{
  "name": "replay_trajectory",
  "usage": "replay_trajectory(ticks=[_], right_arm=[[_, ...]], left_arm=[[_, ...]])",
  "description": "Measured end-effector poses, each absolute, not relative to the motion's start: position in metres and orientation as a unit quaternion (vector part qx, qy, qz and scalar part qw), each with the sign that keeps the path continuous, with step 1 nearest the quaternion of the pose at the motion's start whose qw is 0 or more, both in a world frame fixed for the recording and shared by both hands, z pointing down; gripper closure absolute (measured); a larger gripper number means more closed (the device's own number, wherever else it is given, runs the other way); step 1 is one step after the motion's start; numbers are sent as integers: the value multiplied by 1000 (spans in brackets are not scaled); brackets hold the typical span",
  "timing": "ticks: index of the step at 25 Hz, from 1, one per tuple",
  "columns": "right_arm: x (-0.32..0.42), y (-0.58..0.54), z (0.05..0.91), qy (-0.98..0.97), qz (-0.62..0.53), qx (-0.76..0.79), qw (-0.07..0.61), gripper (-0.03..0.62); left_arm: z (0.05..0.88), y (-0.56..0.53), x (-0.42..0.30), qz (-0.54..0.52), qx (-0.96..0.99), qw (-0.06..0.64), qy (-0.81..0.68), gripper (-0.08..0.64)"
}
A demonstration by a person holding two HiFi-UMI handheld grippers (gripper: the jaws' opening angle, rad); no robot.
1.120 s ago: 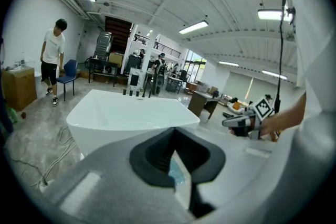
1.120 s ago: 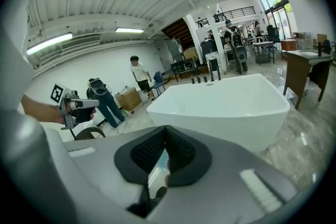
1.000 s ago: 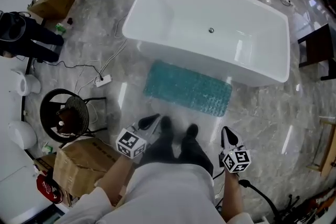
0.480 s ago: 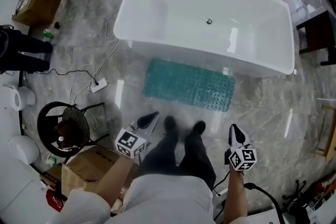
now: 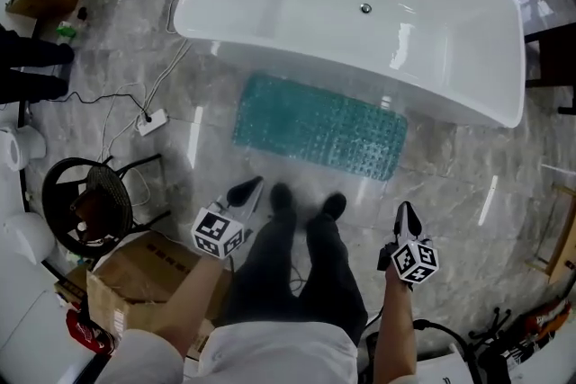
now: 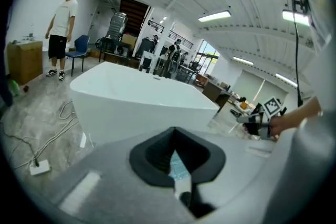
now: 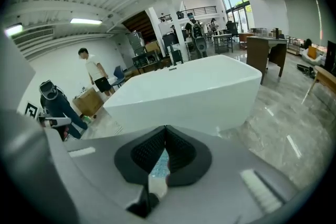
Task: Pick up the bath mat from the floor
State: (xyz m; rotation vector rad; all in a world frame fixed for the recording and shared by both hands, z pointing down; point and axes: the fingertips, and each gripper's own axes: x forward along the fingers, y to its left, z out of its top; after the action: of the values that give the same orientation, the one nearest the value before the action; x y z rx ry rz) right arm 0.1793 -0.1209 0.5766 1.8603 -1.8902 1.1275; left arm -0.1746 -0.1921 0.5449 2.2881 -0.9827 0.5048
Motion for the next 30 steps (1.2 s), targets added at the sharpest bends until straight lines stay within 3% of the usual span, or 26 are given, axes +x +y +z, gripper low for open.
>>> replay_trajectory(ticks=[15,30], right_arm=[[221,-150,867,-684,402,573,207,569],[267,-184,1099,-701,383,548,249,560]], left_arm=[[832,-246,-158,246,840,291,-387,557],[1075,-302,-205,309,835,268,-368,535]])
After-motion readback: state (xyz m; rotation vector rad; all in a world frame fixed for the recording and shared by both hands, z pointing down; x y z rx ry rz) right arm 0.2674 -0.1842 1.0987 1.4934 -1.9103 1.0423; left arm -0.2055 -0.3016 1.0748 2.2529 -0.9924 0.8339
